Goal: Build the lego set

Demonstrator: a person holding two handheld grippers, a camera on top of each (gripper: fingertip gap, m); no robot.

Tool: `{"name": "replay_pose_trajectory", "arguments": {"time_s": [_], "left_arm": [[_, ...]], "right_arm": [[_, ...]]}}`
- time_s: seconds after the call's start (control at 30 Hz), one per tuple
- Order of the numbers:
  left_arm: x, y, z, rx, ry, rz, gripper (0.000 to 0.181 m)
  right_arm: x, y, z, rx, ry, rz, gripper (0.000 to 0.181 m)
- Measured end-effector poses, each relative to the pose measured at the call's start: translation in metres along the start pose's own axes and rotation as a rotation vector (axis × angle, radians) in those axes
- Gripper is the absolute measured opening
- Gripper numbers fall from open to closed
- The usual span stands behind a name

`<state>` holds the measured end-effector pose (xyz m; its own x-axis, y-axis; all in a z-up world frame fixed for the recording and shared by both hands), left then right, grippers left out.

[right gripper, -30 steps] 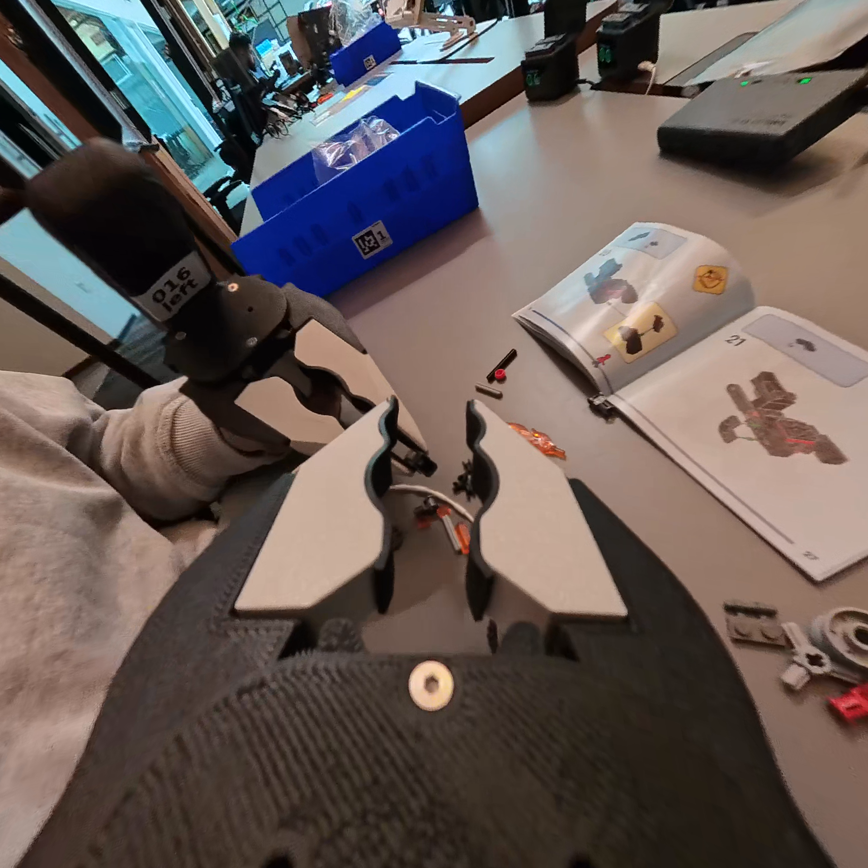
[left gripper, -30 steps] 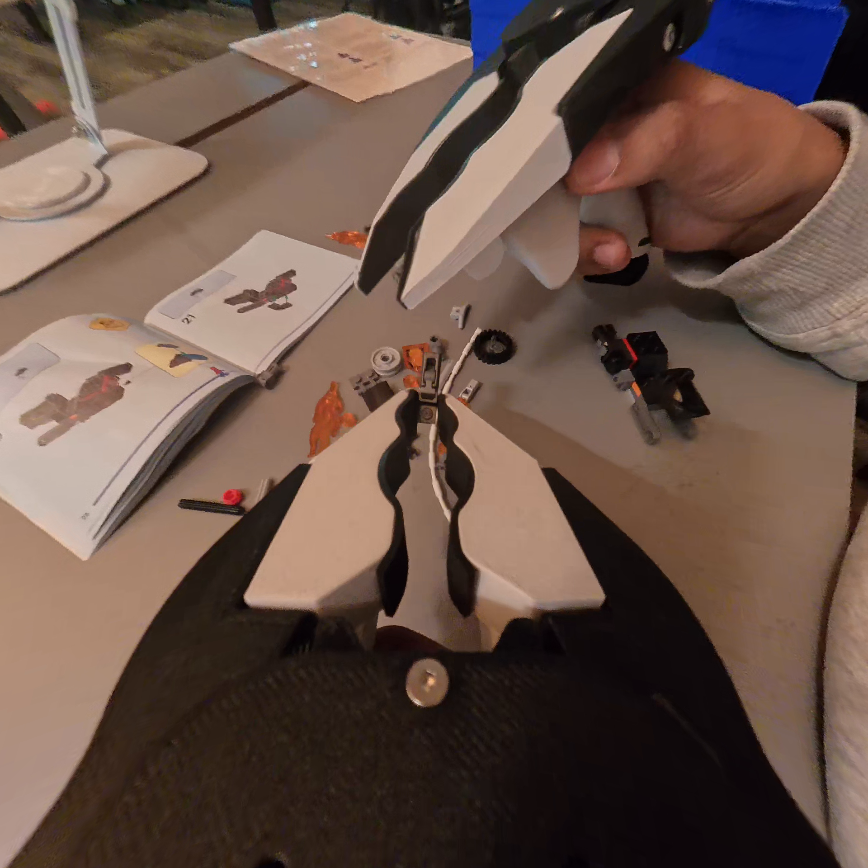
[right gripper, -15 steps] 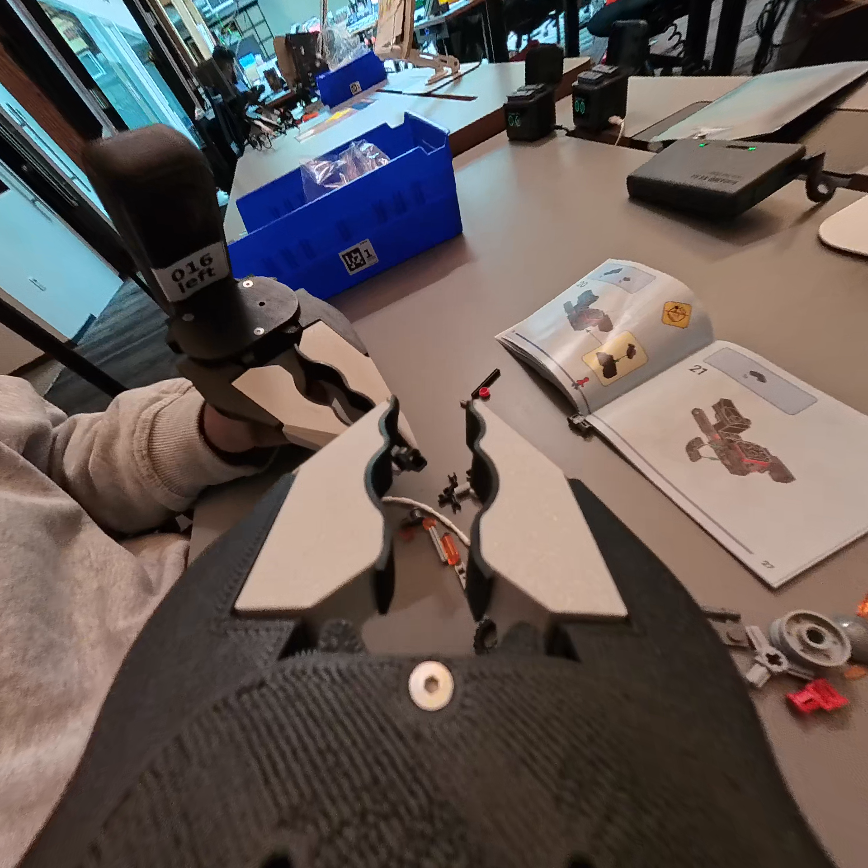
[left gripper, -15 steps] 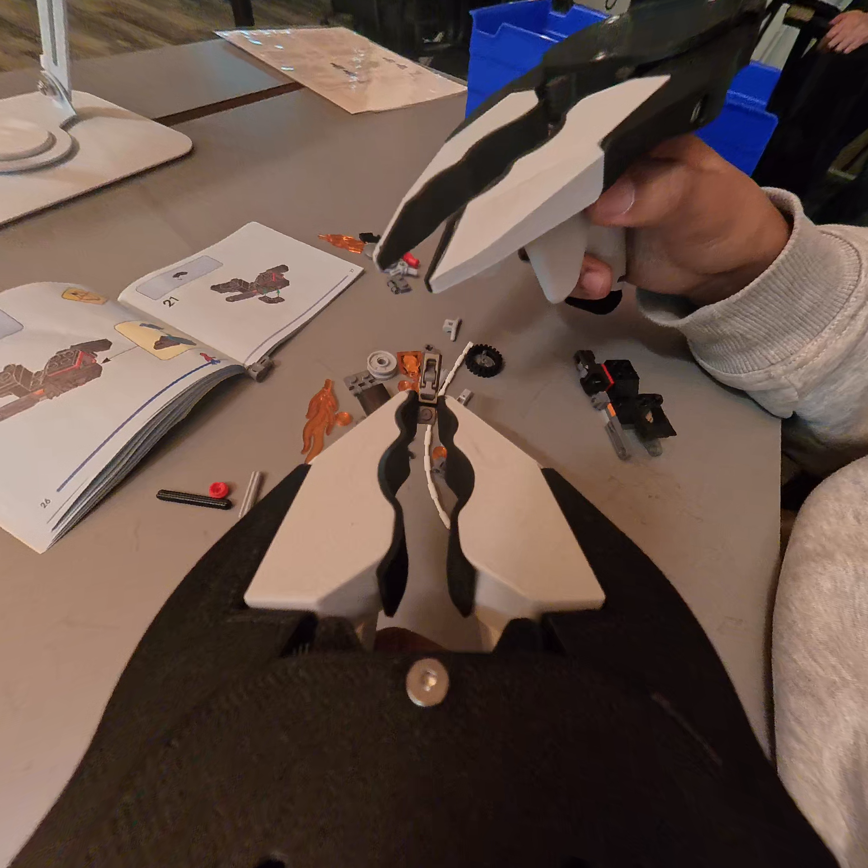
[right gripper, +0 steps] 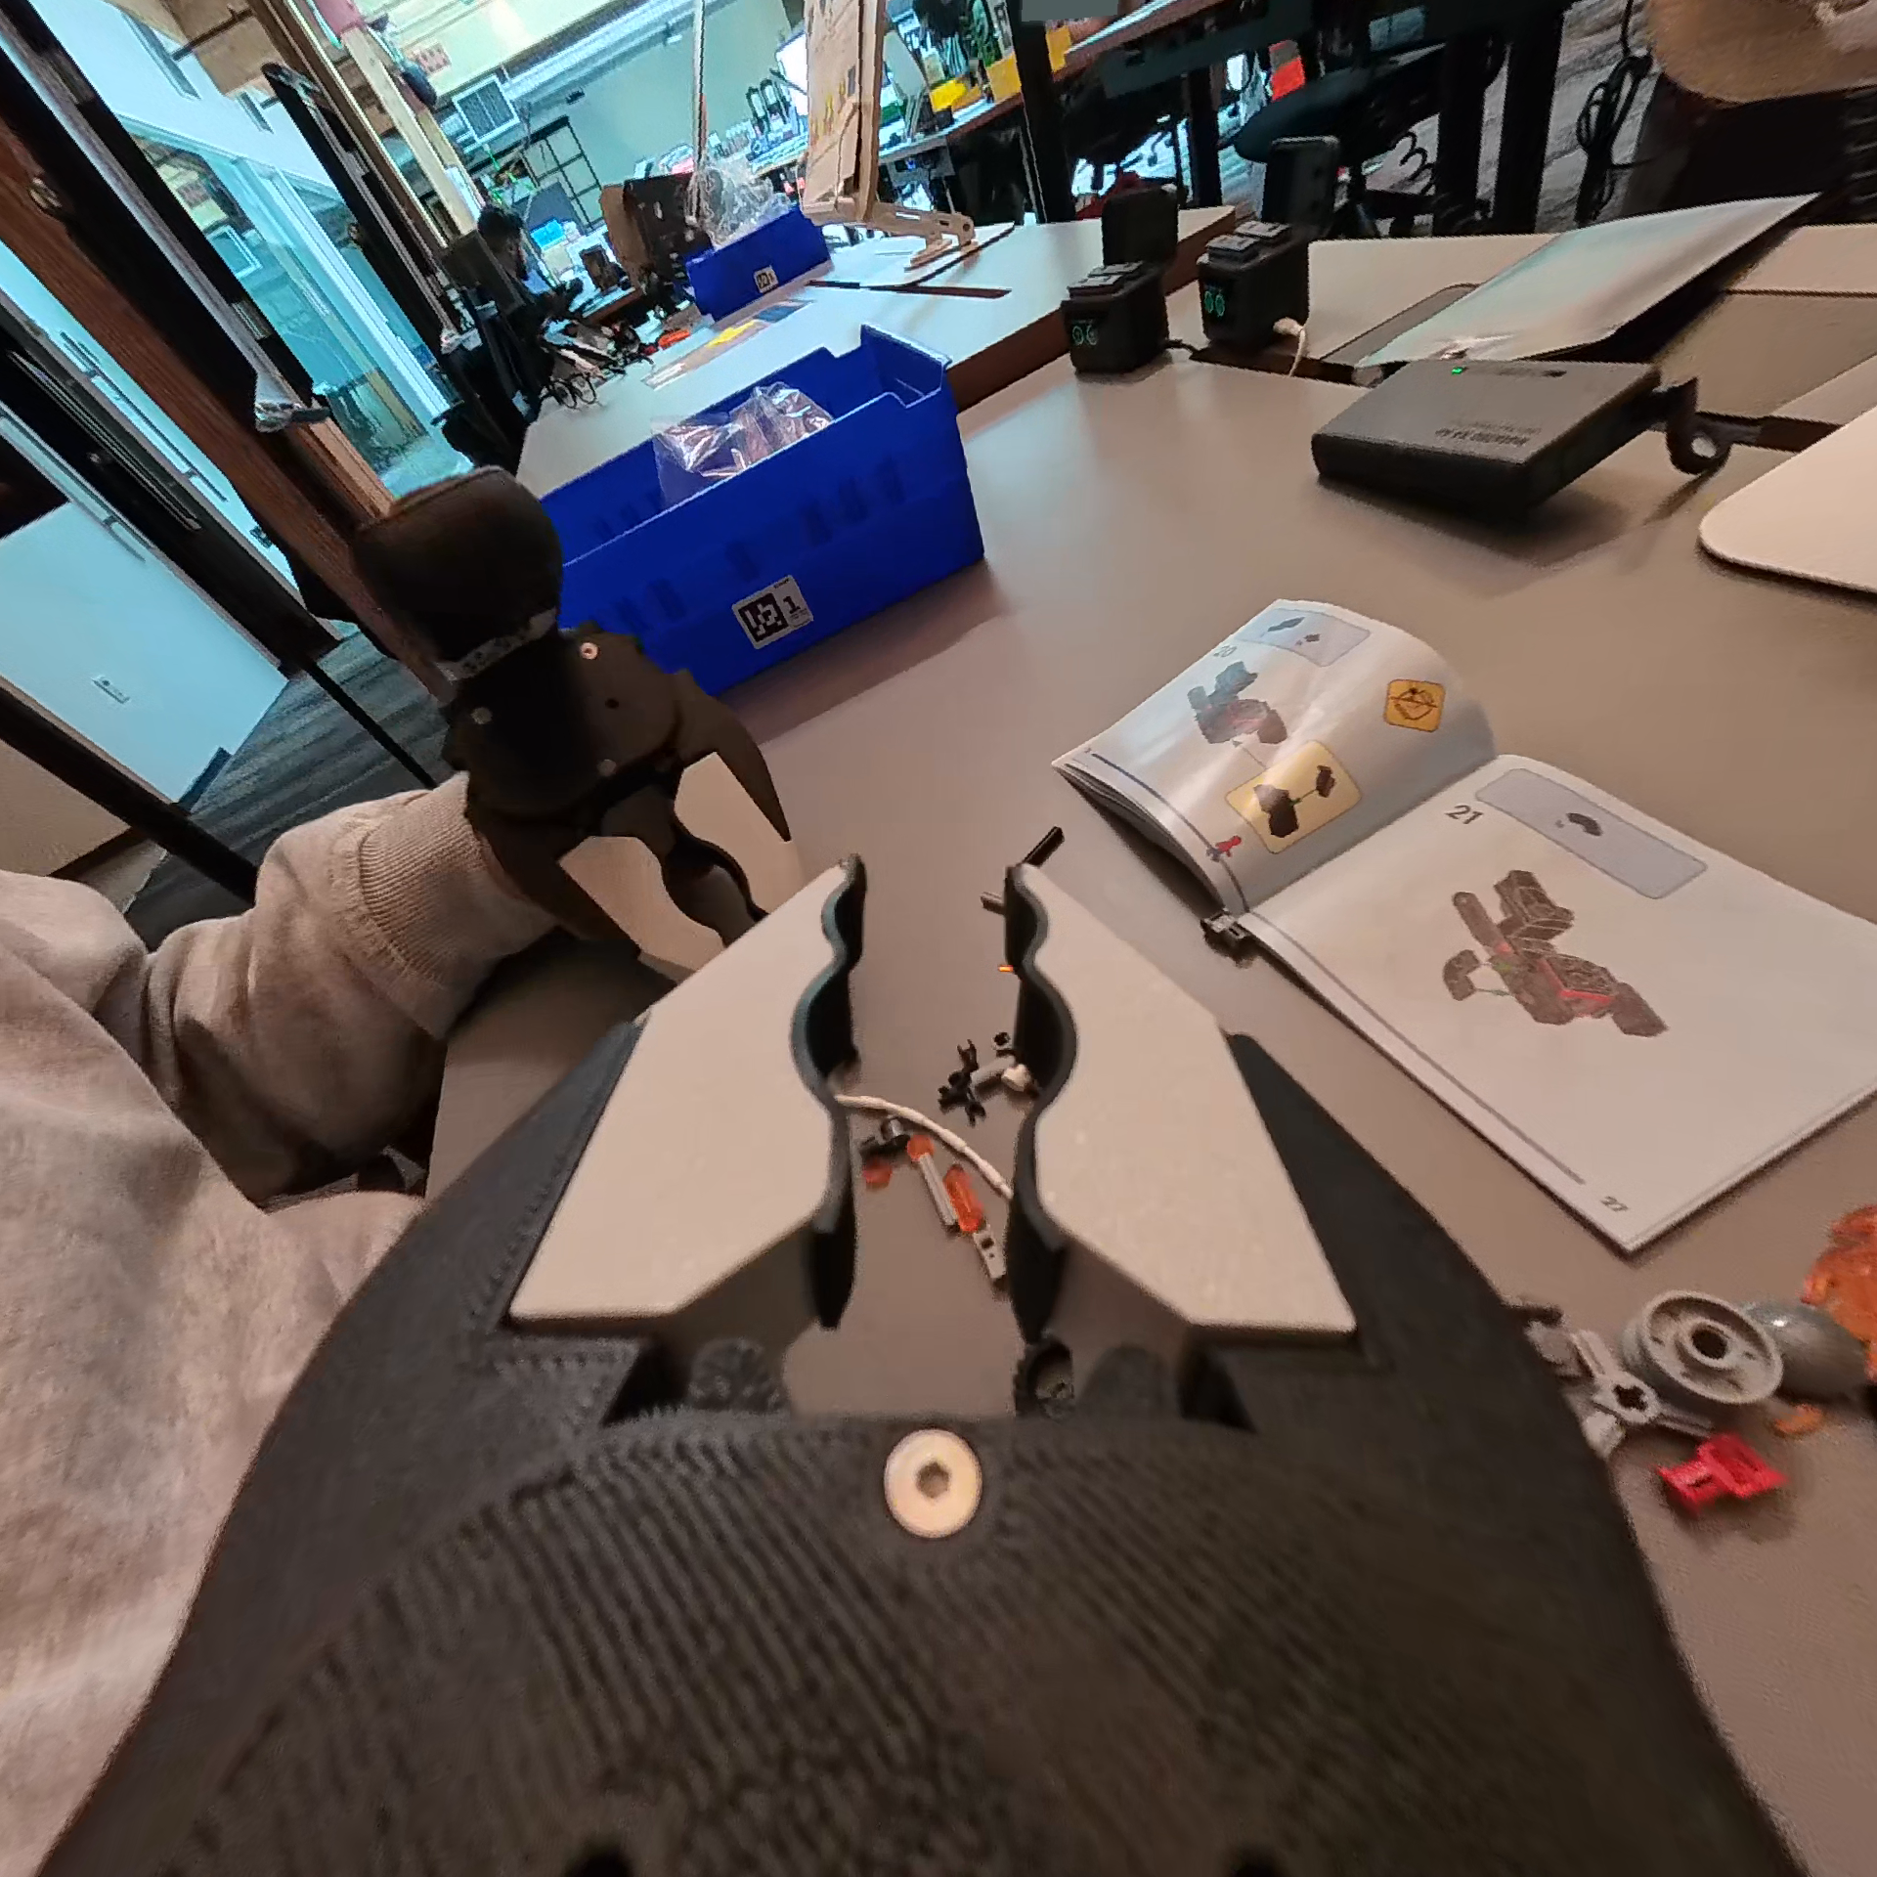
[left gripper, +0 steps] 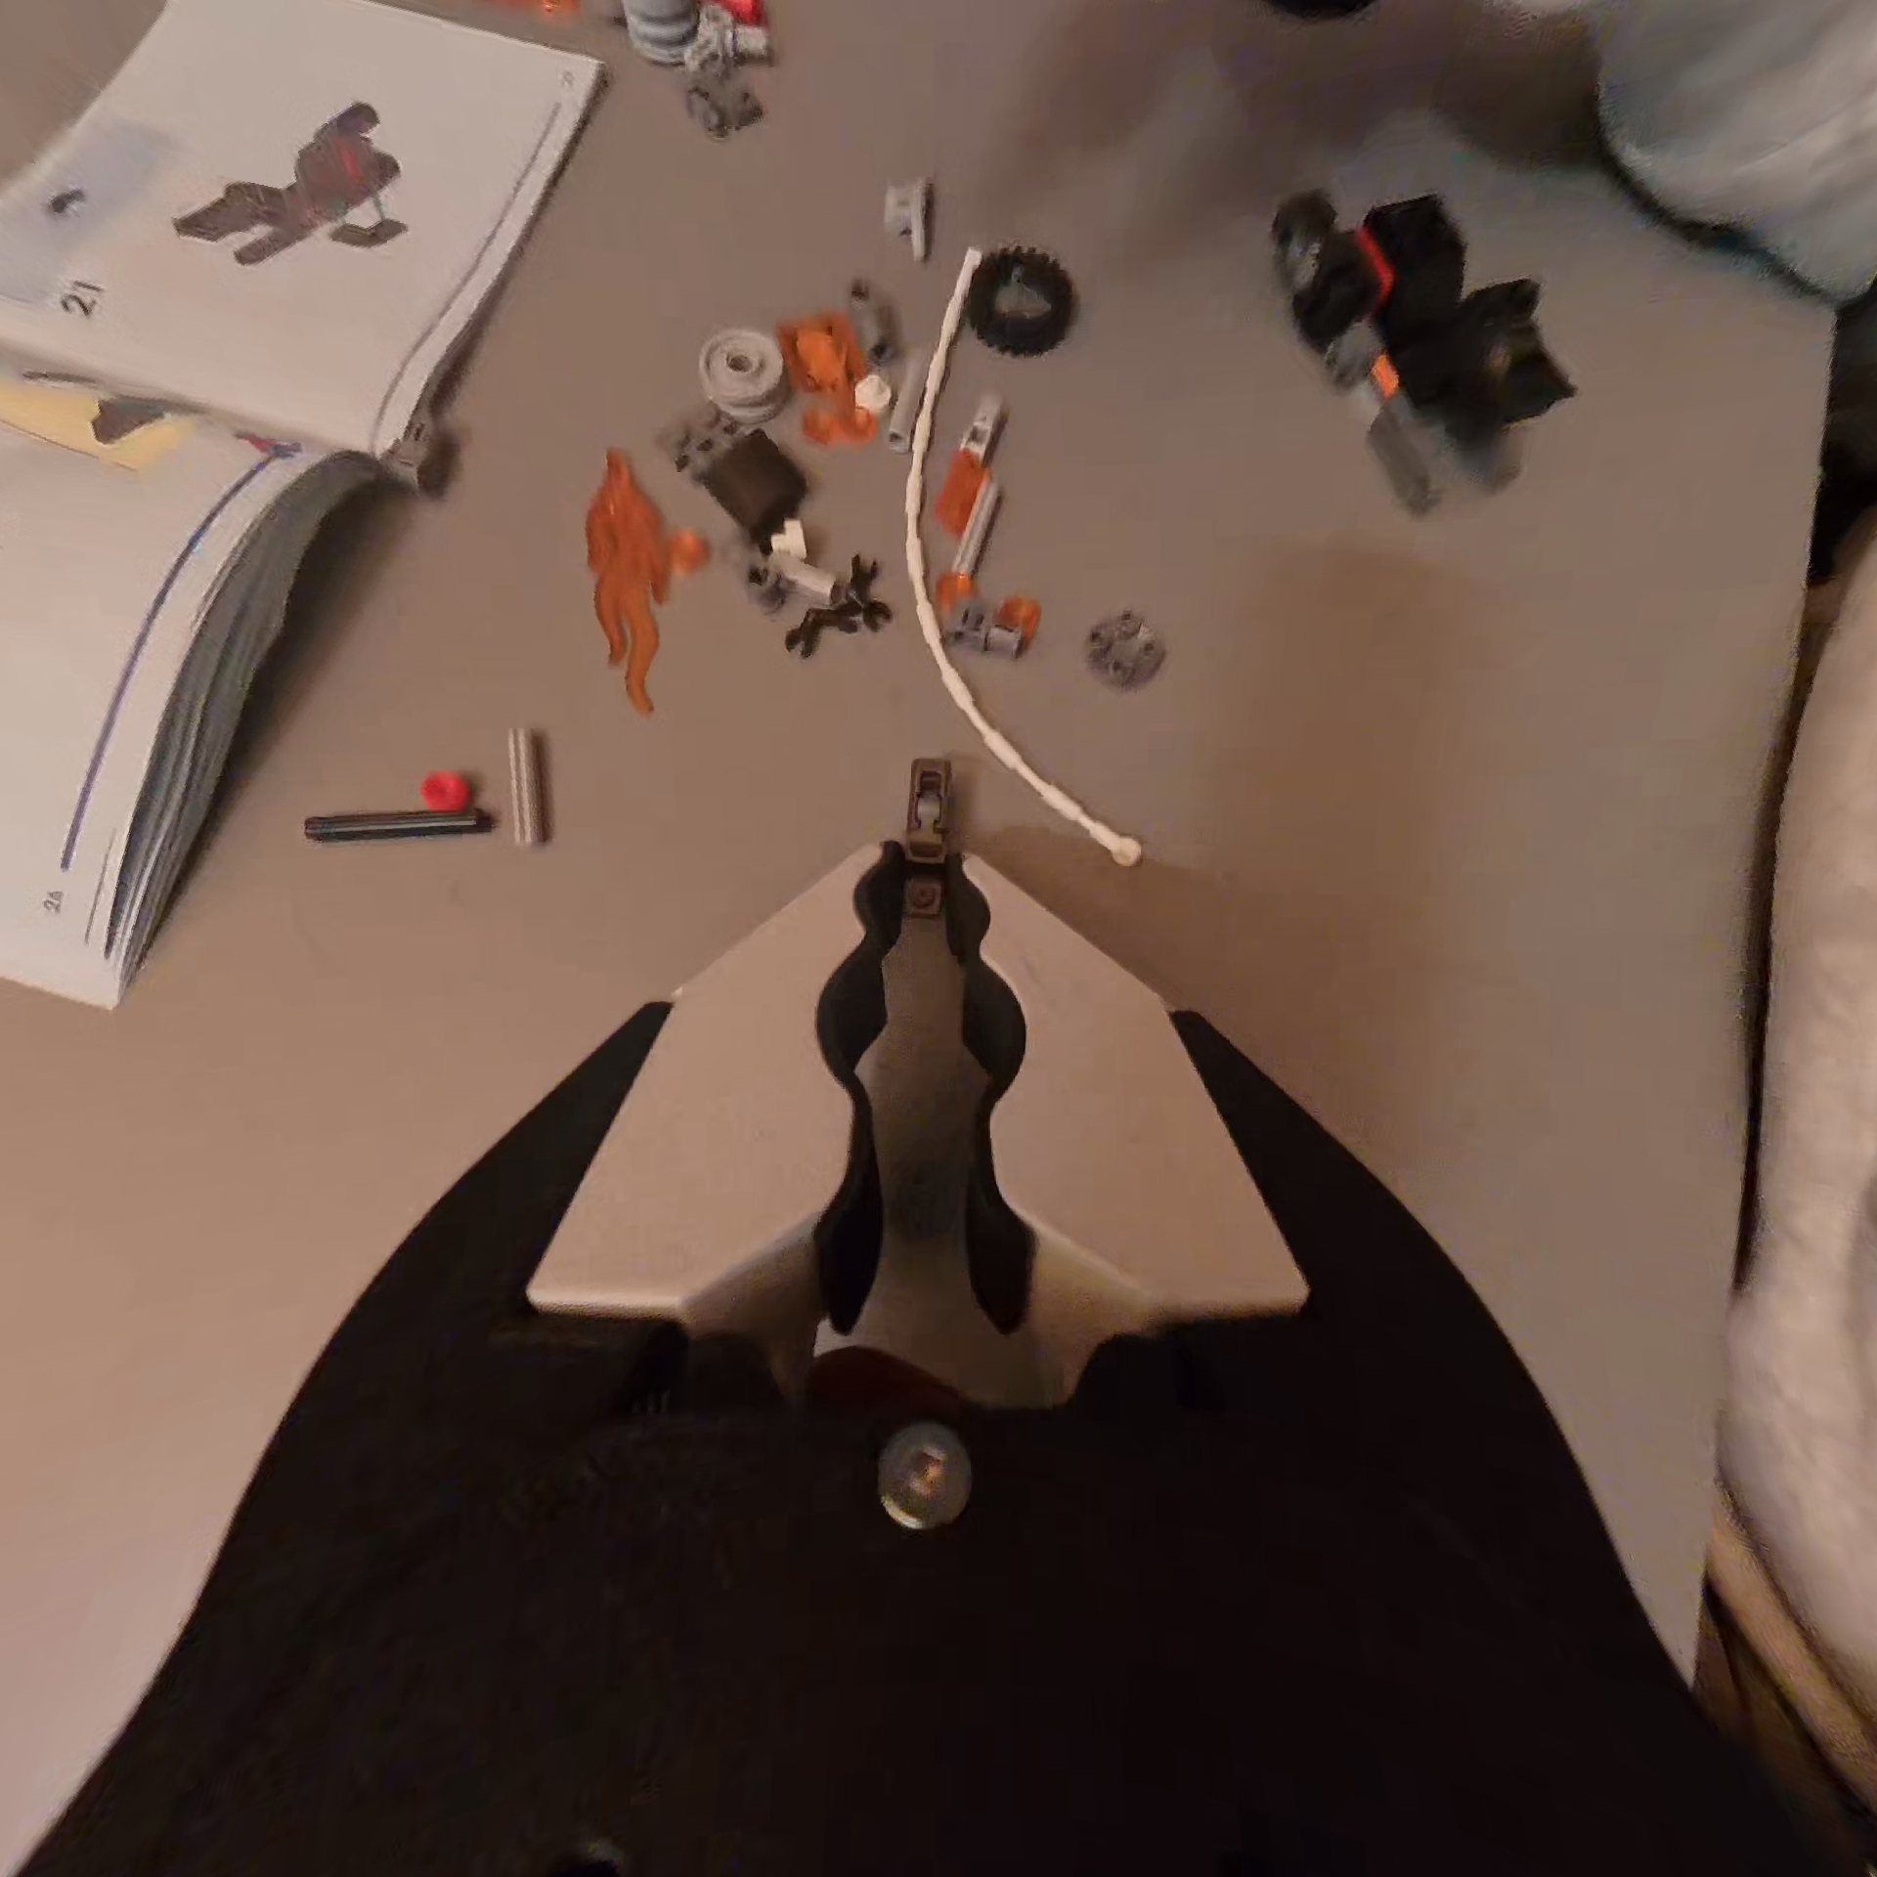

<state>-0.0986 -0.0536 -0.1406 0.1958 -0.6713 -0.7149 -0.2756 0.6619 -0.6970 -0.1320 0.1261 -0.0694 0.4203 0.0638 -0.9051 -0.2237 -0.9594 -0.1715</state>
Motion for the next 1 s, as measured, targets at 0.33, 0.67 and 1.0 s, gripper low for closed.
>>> {"name": "replay_pose_trajectory", "arguments": {"time_s": [0.33,0.67,1.0], "left_arm": [[0.008,-0.008,-0.005,0.073,-0.042,-0.007,0.018],[0.009,-0.007,-0.014,0.026,-0.107,-0.007,0.013],[0.009,-0.007,-0.011,0.037,-0.079,-0.003,0.022]], "right_arm": [[0.003,0.003,0.001,-0.006,0.012,-0.017,0.026],[0.003,0.003,0.001,-0.008,0.012,-0.014,0.025],[0.002,0.002,0.001,-0.004,0.01,-0.008,0.026]]}}
Point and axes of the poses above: each gripper's, where its closed fingertips meet, y out along the fingers, x out of its underside, z = x × y across the jaws, the point moved 7 cm from there along -y, back along the fingers, and after that the axes turned 10 degrees about -x, right-handed, at the moved point
